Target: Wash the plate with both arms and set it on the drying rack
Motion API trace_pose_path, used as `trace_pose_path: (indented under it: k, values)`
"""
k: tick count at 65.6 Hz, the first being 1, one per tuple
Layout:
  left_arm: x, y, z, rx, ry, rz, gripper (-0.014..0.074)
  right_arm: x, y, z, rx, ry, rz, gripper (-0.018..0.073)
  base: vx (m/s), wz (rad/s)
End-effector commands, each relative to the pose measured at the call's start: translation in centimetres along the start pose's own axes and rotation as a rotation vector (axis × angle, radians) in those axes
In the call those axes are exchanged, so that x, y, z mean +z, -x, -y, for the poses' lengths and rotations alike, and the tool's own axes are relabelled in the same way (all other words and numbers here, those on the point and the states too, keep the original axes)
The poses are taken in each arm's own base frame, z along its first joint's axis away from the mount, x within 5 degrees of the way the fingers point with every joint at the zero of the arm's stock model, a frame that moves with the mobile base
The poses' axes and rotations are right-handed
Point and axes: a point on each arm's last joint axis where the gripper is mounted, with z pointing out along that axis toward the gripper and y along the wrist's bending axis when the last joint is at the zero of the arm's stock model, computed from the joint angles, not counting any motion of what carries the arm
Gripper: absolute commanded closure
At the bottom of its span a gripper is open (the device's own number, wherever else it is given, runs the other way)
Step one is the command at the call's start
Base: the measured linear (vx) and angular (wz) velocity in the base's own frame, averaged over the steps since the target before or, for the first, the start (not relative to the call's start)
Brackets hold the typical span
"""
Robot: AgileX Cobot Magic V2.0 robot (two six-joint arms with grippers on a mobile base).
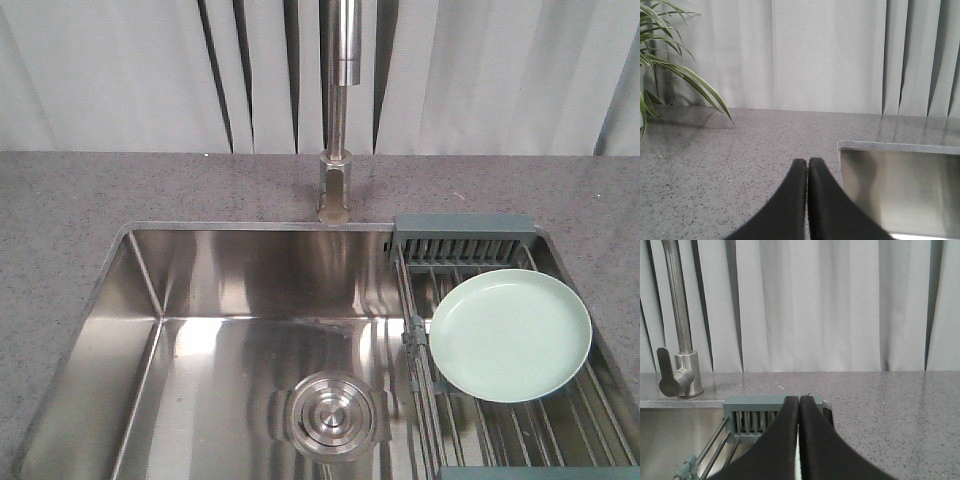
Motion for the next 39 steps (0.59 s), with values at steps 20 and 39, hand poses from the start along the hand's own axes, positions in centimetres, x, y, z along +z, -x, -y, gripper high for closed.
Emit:
trace_pose_path:
  k: [20,39]
  values:
    - [-0.30,1.73,0.04,-0.008,-0.002,0.118,0.0603,-0.04,0.58,0.05,-0.027,-0.008,0.071,0.0566,0.00,0.00]
    - [-0.30,1.73,0.04,-0.008,-0.002,0.118,0.0603,-0.05,0.59,0.05,-0.027,-0.008,0.071,0.0566,0.00,0.00]
